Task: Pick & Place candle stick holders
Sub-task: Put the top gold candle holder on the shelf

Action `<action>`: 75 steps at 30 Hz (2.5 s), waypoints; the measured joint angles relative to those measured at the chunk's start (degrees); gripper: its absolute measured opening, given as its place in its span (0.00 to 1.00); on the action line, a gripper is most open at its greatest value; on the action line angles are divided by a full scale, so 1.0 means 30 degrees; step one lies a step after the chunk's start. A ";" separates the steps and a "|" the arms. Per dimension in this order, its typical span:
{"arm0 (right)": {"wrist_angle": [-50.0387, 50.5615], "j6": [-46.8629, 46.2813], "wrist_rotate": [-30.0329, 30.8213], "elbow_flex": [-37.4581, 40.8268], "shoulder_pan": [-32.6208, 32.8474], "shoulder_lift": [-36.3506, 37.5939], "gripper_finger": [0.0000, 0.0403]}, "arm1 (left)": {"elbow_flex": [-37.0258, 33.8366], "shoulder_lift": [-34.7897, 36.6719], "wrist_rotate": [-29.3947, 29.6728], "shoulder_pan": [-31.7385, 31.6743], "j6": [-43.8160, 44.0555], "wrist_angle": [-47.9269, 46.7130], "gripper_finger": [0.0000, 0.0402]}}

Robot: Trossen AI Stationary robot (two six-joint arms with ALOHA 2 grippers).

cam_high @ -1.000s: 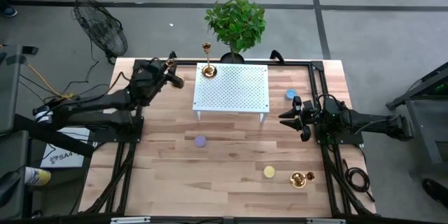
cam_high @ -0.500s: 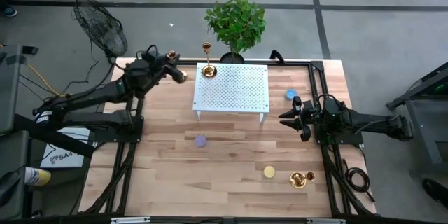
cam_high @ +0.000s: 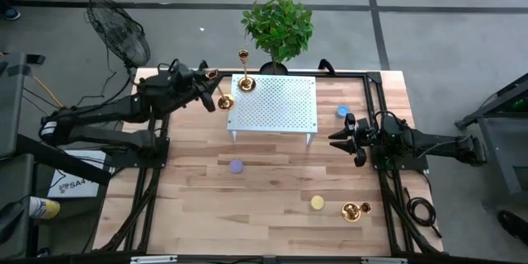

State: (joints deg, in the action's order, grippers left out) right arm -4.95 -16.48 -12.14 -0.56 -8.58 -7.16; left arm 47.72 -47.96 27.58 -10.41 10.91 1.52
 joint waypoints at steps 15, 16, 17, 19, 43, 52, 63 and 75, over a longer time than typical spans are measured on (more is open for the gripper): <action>0.0000 0.0000 0.0000 -0.0002 -0.0007 0.0000 0.28 | 0.0278 -0.3304 0.6621 0.6265 -0.0722 0.3396 0.29; 0.0002 0.0003 -0.0002 0.0000 -0.0002 0.0000 0.28 | 0.0278 -0.3682 0.6621 0.6247 -0.1082 0.3915 0.29; 0.0003 -0.0001 -0.0007 -0.0003 -0.0005 0.0000 0.28 | 0.0280 -0.4058 0.6623 0.6241 -0.1344 0.4401 0.29; 0.0000 0.0004 0.0000 -0.0006 -0.0001 0.0000 0.28 | 0.0346 -0.4722 0.6916 0.6234 -0.1687 0.5010 0.29; 0.0004 -0.0001 -0.0004 -0.0004 -0.0007 0.0000 0.28 | 0.0985 -0.5991 0.7777 0.3840 -0.2051 0.4979 0.29; 0.0005 0.0003 -0.0002 0.0000 -0.0002 0.0000 0.28 | 0.0985 -0.6242 0.2193 0.0412 -0.2042 0.4955 0.29; 0.0000 0.0004 -0.0002 -0.0005 0.0000 0.0000 0.28 | 0.0978 -0.6235 0.1434 -0.0156 -0.0462 0.2823 0.29; 0.0002 0.0004 -0.0002 -0.0005 -0.0002 0.0000 0.28 | 0.0978 -0.6246 0.1827 -0.0156 0.0113 0.2241 0.29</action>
State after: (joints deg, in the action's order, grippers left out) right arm -4.94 -16.47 -12.15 -0.57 -8.59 -7.16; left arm 50.65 -66.70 33.06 -10.87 11.25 8.25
